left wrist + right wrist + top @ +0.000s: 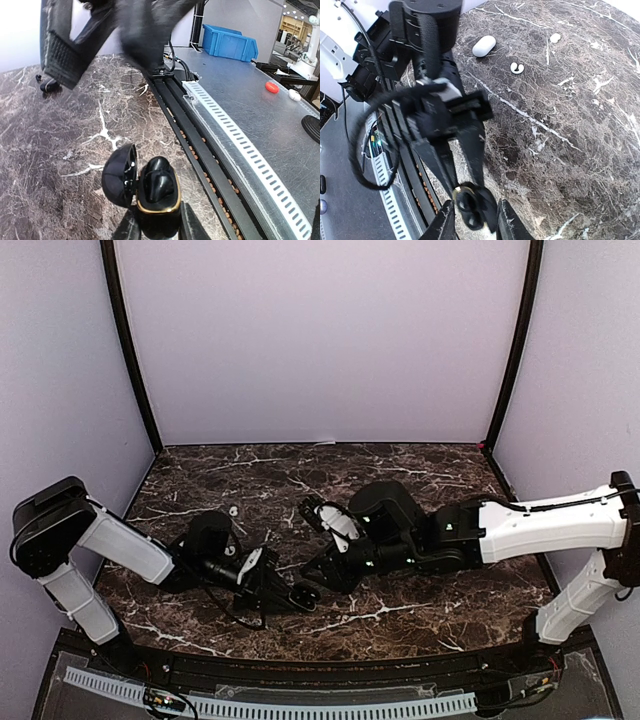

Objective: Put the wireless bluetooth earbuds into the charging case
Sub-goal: Adjust the left earbud in the left side groove of the charging case, then close the charging case with the earbuds.

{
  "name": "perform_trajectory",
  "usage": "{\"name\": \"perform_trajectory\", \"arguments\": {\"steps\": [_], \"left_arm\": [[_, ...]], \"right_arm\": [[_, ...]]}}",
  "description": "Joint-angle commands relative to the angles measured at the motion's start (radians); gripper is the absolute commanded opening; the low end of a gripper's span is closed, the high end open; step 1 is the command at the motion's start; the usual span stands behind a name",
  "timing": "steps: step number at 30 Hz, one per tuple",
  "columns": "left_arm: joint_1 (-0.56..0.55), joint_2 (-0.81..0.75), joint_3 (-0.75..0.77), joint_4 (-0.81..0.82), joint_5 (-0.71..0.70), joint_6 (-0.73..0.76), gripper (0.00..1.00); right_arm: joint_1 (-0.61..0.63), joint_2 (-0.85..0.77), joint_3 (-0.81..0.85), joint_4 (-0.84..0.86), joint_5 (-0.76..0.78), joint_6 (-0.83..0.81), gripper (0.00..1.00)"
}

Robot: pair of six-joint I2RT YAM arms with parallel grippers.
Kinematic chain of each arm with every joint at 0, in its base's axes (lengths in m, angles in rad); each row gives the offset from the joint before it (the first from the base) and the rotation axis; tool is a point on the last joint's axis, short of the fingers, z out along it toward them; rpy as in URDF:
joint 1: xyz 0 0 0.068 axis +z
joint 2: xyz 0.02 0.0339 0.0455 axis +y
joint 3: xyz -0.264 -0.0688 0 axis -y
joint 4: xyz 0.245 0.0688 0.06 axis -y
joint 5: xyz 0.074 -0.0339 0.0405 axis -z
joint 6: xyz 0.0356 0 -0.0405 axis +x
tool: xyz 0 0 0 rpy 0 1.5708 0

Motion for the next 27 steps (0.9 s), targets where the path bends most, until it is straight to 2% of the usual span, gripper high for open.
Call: {"name": "perform_trajectory", "arguments": {"steps": [1,3,10,17,27], "left_arm": [[-0.013,-0.079,-0.060,0.097,0.022,0.062,0.00],[-0.023,-0.105,-0.083,0.110,0.003,0.104,0.00],[-0.069,-0.176,-0.146,0.131,-0.113,0.231,0.00],[-0.149,-0.264,-0.249,0.196,-0.269,0.418,0.00],[-0.156,-0.276,-0.264,0.216,-0.307,0.433,0.00]], "right_arm": [[0.005,-0.058,-0.063,0.059,-0.001,-0.017,0.28],[0.005,-0.074,-0.090,0.084,-0.011,-0.027,0.28],[0.006,-0.089,-0.132,0.122,-0.013,-0.074,0.40],[0.006,-0.087,-0.174,0.175,-0.045,-0.112,0.38],[0.009,-0.017,-0.168,0.208,-0.156,-0.133,0.32]]}}
